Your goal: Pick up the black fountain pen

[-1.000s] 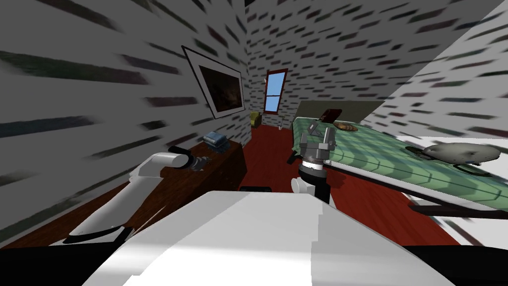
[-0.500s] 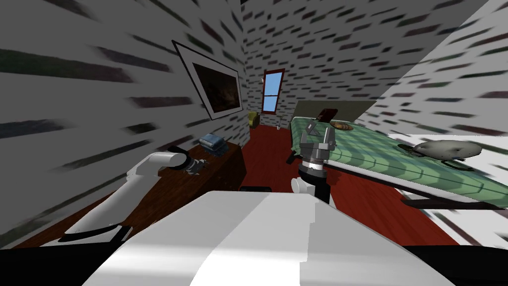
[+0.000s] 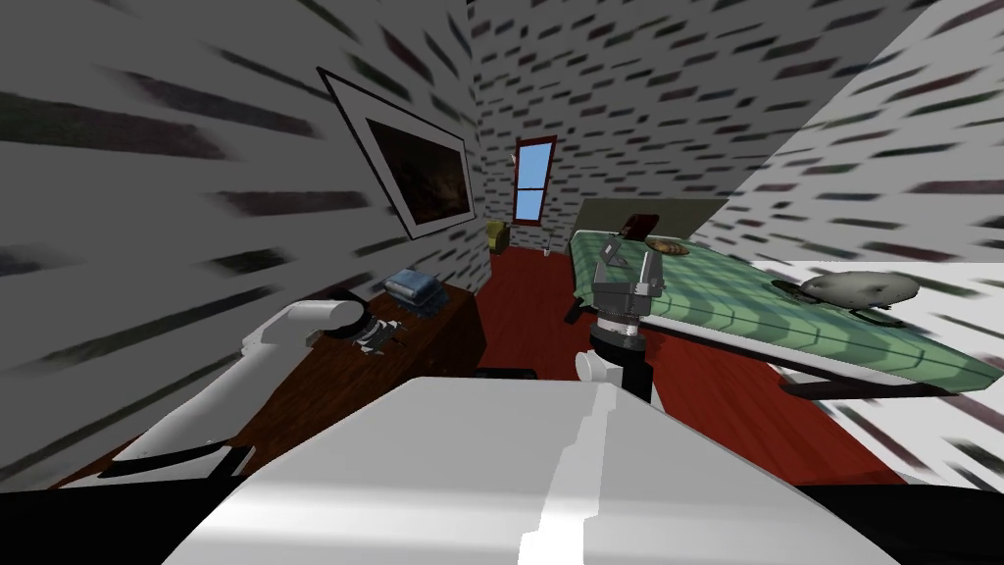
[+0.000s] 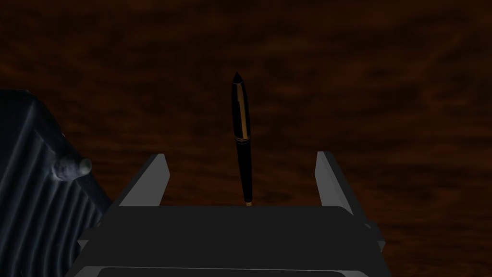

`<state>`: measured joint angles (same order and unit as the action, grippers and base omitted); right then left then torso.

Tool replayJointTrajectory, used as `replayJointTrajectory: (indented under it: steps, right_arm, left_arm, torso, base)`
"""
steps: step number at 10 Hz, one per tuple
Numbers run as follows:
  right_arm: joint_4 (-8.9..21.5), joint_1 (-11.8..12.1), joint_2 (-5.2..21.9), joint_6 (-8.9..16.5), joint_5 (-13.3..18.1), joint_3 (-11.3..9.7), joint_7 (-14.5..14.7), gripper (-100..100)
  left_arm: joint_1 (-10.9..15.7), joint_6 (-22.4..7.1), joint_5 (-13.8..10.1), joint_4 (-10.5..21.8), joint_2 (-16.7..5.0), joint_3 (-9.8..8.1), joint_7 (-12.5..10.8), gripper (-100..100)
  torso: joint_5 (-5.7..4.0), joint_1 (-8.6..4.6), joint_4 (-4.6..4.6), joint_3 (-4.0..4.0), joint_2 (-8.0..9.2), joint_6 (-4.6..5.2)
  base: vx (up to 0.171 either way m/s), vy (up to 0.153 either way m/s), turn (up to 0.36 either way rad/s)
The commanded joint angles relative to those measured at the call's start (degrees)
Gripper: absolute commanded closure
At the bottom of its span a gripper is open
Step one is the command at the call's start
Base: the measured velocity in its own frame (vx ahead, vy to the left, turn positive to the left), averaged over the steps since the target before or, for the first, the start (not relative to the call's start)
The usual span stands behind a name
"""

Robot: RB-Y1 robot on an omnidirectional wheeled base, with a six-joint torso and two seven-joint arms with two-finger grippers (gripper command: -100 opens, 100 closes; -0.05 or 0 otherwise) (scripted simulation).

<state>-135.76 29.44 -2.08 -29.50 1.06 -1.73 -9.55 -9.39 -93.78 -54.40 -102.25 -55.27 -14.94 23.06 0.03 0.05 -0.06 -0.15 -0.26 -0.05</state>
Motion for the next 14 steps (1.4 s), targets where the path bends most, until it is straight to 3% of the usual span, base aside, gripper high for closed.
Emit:
replayJointTrajectory:
  steps: [1, 2, 3, 4, 6, 7, 8, 12, 13, 14]
  right_arm:
    - [0.0, 0.0, 0.0, 0.0, 0.0, 0.0, 0.0, 0]
    - [0.0, 0.0, 0.0, 0.0, 0.0, 0.0, 0.0, 0]
    - [0.0, 0.0, 0.0, 0.0, 0.0, 0.0, 0.0, 0]
    - [0.0, 0.0, 0.0, 0.0, 0.0, 0.0, 0.0, 0]
    - [0.0, 0.0, 0.0, 0.0, 0.0, 0.0, 0.0, 0]
    - [0.0, 0.0, 0.0, 0.0, 0.0, 0.0, 0.0, 0]
    - [0.0, 0.0, 0.0, 0.0, 0.0, 0.0, 0.0, 0]
    - [0.0, 0.0, 0.0, 0.0, 0.0, 0.0, 0.0, 0]
    - [0.0, 0.0, 0.0, 0.0, 0.0, 0.0, 0.0, 0]
    - [0.0, 0.0, 0.0, 0.0, 0.0, 0.0, 0.0, 0]
  left_arm:
    - [0.2, -1.6, -0.5, 0.7, -0.5, 0.09, 0.1, -100]
    - [0.2, -1.1, -0.4, 0.4, -0.4, 0.00, 0.1, -100]
    - [0.2, -1.3, -0.4, 0.4, -0.4, 0.01, 0.1, 0]
    - [0.1, 0.5, 0.8, 1.8, 0.6, 1.02, 0.4, -100]
    - [0.0, 2.2, 2.0, 3.1, 1.6, 2.03, 0.7, -100]
    - [0.3, 1.6, 1.6, 3.2, 1.2, 1.78, 0.8, -100]
    - [0.3, 1.9, 1.6, 3.4, 1.3, 1.85, 1.0, 100]
    - [0.3, 1.8, 1.6, 3.4, 1.2, 1.84, 0.9, 100]
    - [0.3, 1.8, 1.6, 3.4, 1.2, 1.84, 0.9, 0]
    - [0.1, 0.1, 0.5, 1.5, 0.4, 0.82, 0.4, 100]
  torso:
    - [0.00, 0.00, 0.00, 0.00, 0.00, 0.00]
    - [0.00, -0.02, 0.01, 0.02, 0.03, 0.00]
    - [-0.01, -0.07, 0.02, 0.06, 0.11, -0.02]
    - [-0.02, -0.10, 0.04, 0.10, 0.17, -0.02]
    - [-0.01, -0.06, 0.06, 0.15, 0.27, -0.01]
    - [0.00, -0.05, 0.06, 0.17, 0.29, -0.02]
    - [-0.02, -0.08, 0.07, 0.16, 0.27, -0.02]
    - [0.00, -0.10, 0.05, 0.11, 0.19, 0.01]
    - [0.00, -0.10, 0.05, 0.11, 0.18, 0.01]
    - [0.00, -0.10, 0.04, 0.11, 0.18, 0.01]
  base:
    - [0.044, 0.023, -0.050]
    - [0.018, 0.010, -0.009]
    - [0.000, 0.000, 0.000]
    - [-0.010, 0.009, -0.075]
    - [-0.020, 0.016, -0.055]
    - [-0.010, 0.007, -0.009]
    - [0.000, 0.000, 0.000]
    - [-0.001, 0.000, 0.003]
    - [0.000, 0.000, 0.000]
    - [0.013, -0.006, 0.080]
